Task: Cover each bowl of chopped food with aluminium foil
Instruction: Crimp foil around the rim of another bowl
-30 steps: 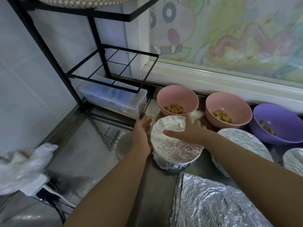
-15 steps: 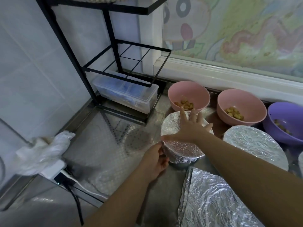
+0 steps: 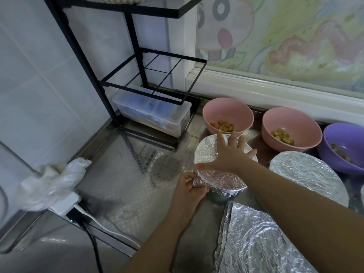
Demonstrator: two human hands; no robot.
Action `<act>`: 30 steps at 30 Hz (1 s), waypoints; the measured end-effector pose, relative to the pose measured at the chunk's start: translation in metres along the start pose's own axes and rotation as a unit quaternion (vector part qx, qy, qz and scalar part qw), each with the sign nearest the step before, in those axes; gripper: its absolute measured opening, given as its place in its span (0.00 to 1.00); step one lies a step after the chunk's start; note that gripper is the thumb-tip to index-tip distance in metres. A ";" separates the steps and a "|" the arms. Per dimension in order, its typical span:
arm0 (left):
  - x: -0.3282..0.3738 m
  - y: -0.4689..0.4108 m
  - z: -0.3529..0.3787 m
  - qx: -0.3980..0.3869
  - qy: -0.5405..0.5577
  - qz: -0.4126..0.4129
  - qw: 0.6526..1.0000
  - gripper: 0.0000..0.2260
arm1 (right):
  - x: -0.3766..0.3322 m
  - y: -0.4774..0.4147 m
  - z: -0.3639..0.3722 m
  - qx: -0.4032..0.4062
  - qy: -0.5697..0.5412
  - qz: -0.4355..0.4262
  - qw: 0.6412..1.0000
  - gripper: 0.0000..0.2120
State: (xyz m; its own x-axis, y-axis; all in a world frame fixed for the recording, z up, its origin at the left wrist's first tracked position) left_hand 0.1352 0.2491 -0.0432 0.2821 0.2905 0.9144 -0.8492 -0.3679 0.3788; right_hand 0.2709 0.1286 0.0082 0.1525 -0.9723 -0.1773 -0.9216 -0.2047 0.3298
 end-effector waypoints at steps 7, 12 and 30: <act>0.011 -0.003 0.002 -0.010 -0.062 0.055 0.996 0.15 | 0.000 -0.001 0.001 -0.006 0.003 0.000 1.000 0.73; 0.020 -0.006 -0.008 0.014 -0.185 0.141 0.972 0.08 | 0.000 -0.001 0.002 -0.009 0.005 0.000 1.000 0.72; 0.044 -0.043 -0.003 -0.110 -0.327 0.087 0.935 0.04 | -0.001 -0.001 0.005 -0.006 -0.001 0.010 1.000 0.73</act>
State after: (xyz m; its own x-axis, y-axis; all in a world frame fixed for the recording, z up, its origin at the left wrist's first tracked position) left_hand 0.1829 0.2798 -0.0198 0.2828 -0.3857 0.8782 -0.9585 -0.1487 0.2433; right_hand 0.2698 0.1301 0.0037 0.1336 -0.9760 -0.1721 -0.9204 -0.1866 0.3436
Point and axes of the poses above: each hand's wrist, its own y-axis away from the middle knuckle, its own z-axis out of the palm, x = y × z, the point moved 9 cm from there along -y, towards the middle knuckle, and after that the axes turned 10 degrees about x, right-handed, at the moved point
